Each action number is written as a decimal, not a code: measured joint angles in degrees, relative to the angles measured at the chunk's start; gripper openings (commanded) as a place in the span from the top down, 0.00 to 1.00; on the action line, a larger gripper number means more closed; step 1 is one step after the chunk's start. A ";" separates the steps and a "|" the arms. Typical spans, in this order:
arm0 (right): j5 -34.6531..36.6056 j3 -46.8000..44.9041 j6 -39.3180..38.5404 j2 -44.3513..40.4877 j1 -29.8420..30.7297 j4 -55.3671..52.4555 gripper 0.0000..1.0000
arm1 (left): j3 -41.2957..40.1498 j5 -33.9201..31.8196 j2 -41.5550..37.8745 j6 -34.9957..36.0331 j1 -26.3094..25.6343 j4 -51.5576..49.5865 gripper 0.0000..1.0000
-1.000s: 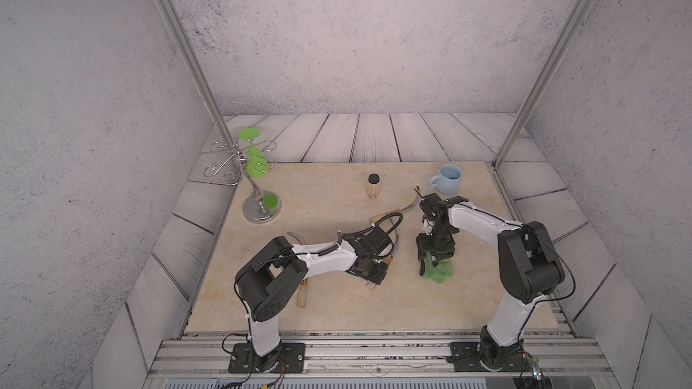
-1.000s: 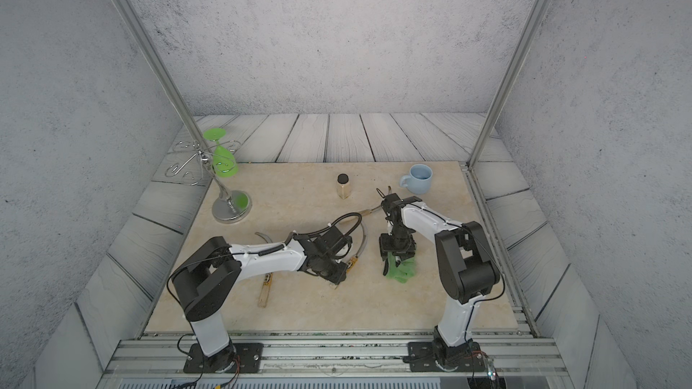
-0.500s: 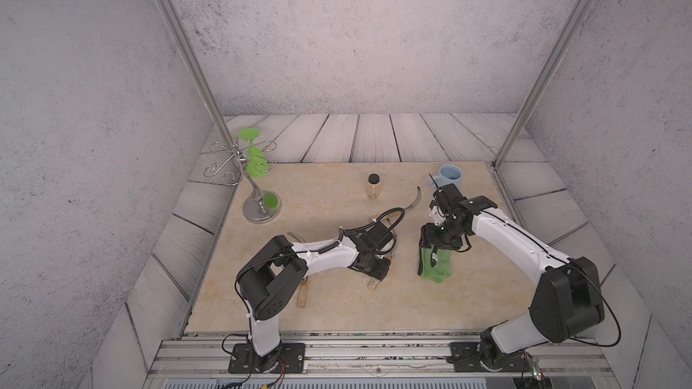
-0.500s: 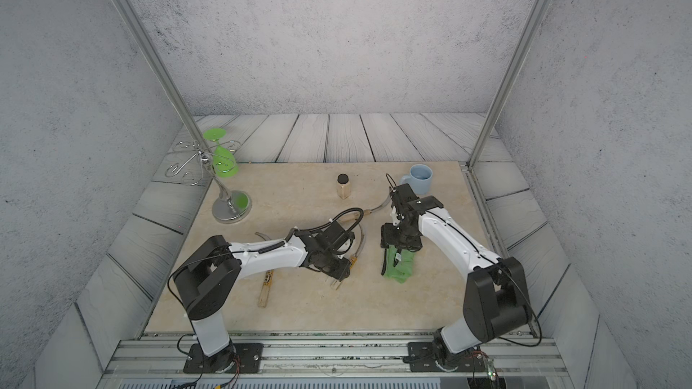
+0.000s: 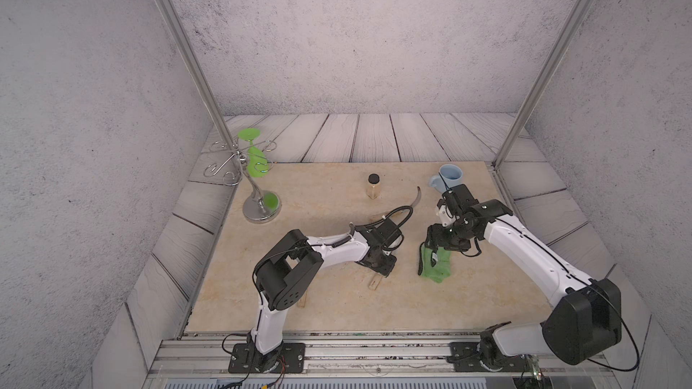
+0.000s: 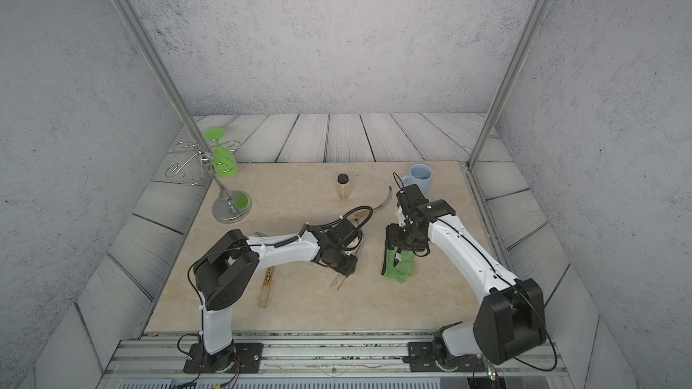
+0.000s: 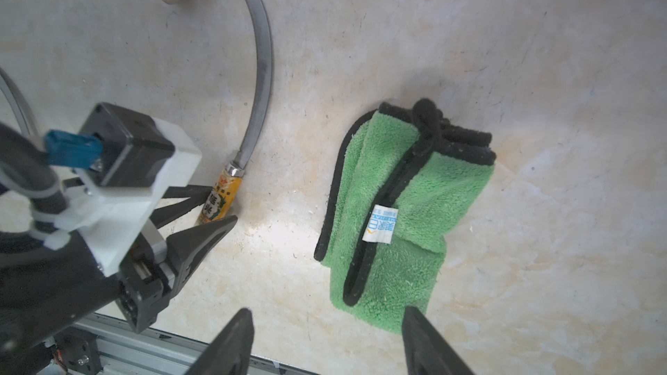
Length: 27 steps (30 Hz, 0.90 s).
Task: Wipe small sickles with rags
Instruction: Place the rag at the center of the board, then pick up the small sickle from the center of the board.
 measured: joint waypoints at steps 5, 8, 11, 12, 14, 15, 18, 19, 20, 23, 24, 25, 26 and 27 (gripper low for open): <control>0.28 -1.51 0.00 0.00 -0.07 -0.09 0.32 | 1.44 -0.20 1.33 0.68 0.00 0.61 0.96; 1.97 -1.70 0.04 0.00 -0.11 -0.68 0.29 | 1.70 0.00 1.33 0.15 0.00 0.76 1.00; 3.72 -1.70 0.28 0.00 -0.20 -0.90 0.27 | 1.09 0.09 0.90 -0.22 0.00 1.36 1.00; 4.39 -1.70 0.48 0.00 -0.22 -0.94 0.25 | 0.52 0.07 0.44 -0.28 0.00 1.55 1.00; 5.40 -1.70 0.90 0.00 -0.22 -1.11 0.22 | -1.01 0.11 -1.20 -0.50 -0.07 1.49 1.00; 5.88 -1.70 1.05 0.02 -0.22 -1.27 0.21 | -1.86 0.24 -2.58 -0.66 -0.07 1.36 1.00; 6.95 -1.33 1.09 0.87 -0.26 -2.10 0.19 | -4.28 0.85 -8.57 -1.29 -0.07 1.46 1.00; 7.19 -1.07 1.09 1.57 -0.26 -2.25 0.19 | -5.05 1.22 -10.97 -1.60 -0.07 1.79 1.00; 7.52 -0.81 1.11 2.47 -0.26 -2.21 0.19 | -5.79 1.62 -13.49 -1.84 -0.07 2.25 1.00; 8.26 -0.37 1.29 5.84 -0.26 -2.19 0.19 | -8.24 3.08 -21.03 -2.84 -0.04 4.81 1.00; 8.39 -0.22 1.31 6.99 -0.26 -2.19 0.19 | -9.25 3.58 -23.21 -3.30 -0.04 5.88 1.00; 8.52 0.00 1.31 7.87 -0.22 -2.23 0.19 | -10.32 3.98 -25.09 -3.69 0.02 6.78 1.00; 8.70 0.35 1.33 9.03 -0.17 -2.27 0.19 | -11.67 4.35 -26.95 -4.22 0.15 7.87 1.00; 8.87 0.76 1.38 10.05 0.04 -2.25 0.19 | -13.35 4.76 -28.94 -4.83 0.28 8.96 1.00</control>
